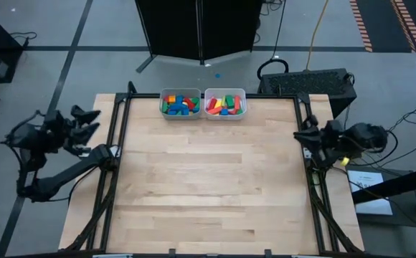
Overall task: Sort blocks by size
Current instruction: Return to Home Position
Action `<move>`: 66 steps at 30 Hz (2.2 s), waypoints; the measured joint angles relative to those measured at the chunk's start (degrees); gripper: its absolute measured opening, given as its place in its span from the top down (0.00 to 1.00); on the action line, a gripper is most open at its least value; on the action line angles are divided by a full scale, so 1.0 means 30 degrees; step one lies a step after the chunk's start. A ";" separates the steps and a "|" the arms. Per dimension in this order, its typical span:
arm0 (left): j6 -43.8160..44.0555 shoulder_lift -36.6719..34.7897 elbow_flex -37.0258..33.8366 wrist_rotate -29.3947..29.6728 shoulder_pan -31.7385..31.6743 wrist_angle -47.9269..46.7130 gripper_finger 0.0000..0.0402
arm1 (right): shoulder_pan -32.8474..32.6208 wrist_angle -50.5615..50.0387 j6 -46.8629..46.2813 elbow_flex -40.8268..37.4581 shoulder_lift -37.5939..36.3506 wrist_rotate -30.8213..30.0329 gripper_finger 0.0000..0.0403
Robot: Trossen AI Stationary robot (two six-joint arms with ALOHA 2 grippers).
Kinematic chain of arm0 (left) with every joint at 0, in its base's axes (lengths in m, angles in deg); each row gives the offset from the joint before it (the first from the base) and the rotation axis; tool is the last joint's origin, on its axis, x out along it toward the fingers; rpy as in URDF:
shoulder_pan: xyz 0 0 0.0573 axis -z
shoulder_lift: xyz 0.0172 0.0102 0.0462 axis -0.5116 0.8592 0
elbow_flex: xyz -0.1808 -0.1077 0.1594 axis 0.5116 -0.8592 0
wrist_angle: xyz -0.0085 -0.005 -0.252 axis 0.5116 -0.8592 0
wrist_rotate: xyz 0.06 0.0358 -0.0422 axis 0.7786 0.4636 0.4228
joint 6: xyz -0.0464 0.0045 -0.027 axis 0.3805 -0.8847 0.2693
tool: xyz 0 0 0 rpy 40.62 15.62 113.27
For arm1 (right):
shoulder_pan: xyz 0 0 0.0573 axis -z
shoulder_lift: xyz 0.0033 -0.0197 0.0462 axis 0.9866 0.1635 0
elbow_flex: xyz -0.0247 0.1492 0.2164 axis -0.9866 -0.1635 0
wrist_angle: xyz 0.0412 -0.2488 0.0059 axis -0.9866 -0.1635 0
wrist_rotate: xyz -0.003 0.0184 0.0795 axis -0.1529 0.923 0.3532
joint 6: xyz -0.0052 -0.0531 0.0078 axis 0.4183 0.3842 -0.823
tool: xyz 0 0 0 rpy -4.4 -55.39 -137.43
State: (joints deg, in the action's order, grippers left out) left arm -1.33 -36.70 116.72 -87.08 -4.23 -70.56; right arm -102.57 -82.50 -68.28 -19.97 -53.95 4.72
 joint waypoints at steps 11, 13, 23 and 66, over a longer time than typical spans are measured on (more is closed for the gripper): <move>0.2730 -0.0084 -0.6241 -0.4255 -0.0446 0.5682 0.34 | -0.0015 0.8650 0.0304 -0.6322 0.0105 0.0498 0.90; 0.3044 -0.0096 -0.7597 -0.4918 -0.0312 0.8084 0.34 | -0.0015 0.9718 0.0601 -0.7218 0.0092 0.0603 0.90; 0.3253 -0.0121 -1.2026 -0.4245 0.2927 1.2558 0.34 | -0.0038 0.6550 0.0903 -0.7295 0.0306 0.0855 0.90; -0.0491 0.0222 -1.5827 0.8808 1.3198 1.0792 0.34 | -0.0036 0.1746 0.1346 -0.7273 0.0296 -0.0588 0.90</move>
State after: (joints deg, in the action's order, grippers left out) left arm -2.81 -36.04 69.24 -60.66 35.36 -38.18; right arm -102.68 -77.26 -64.25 -41.79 -53.06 2.96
